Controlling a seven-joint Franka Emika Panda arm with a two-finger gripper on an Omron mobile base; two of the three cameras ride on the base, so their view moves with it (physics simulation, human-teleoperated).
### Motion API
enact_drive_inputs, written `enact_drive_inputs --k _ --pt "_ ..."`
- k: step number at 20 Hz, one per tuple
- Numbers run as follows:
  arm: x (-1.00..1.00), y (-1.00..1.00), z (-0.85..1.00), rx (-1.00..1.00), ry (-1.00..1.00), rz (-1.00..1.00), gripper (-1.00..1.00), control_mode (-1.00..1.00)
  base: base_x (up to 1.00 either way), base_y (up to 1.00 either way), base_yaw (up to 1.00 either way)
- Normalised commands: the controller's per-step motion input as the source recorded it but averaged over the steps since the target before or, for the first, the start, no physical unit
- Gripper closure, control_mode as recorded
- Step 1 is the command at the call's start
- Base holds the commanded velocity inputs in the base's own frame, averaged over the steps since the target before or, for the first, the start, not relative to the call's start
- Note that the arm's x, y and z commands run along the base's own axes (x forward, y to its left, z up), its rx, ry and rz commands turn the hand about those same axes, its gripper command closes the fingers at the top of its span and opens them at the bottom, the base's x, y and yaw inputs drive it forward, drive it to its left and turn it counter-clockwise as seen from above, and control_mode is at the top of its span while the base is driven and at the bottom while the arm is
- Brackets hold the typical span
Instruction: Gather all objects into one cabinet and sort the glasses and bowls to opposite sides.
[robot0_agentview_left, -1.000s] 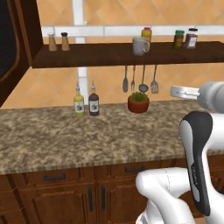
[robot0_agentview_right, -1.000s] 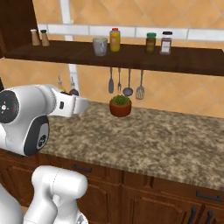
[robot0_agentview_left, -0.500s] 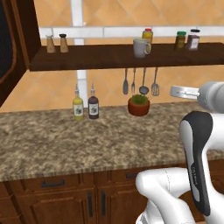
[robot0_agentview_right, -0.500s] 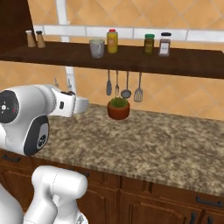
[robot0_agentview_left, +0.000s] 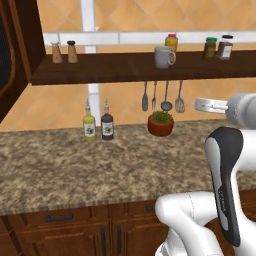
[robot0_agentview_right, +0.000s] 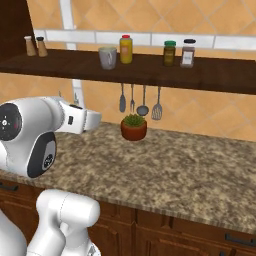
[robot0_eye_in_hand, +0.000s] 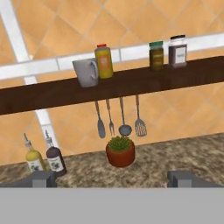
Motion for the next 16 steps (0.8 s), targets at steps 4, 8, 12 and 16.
enact_drive_inputs --k 4,8,12,16 --pt "0.00 0.00 0.00 0.00 0.00 0.00 -1.00 1.00 0.28 0.00 0.00" --pt "0.00 0.00 0.07 0.00 0.00 0.00 -1.00 -1.00 0.04 0.00 0.00" --pt "0.00 0.00 0.57 0.00 0.00 0.00 -1.00 -1.00 0.00 0.00 0.00" --pt "-0.02 0.01 0.71 -0.02 0.00 0.01 -1.00 -1.00 0.00 0.00 0.00"
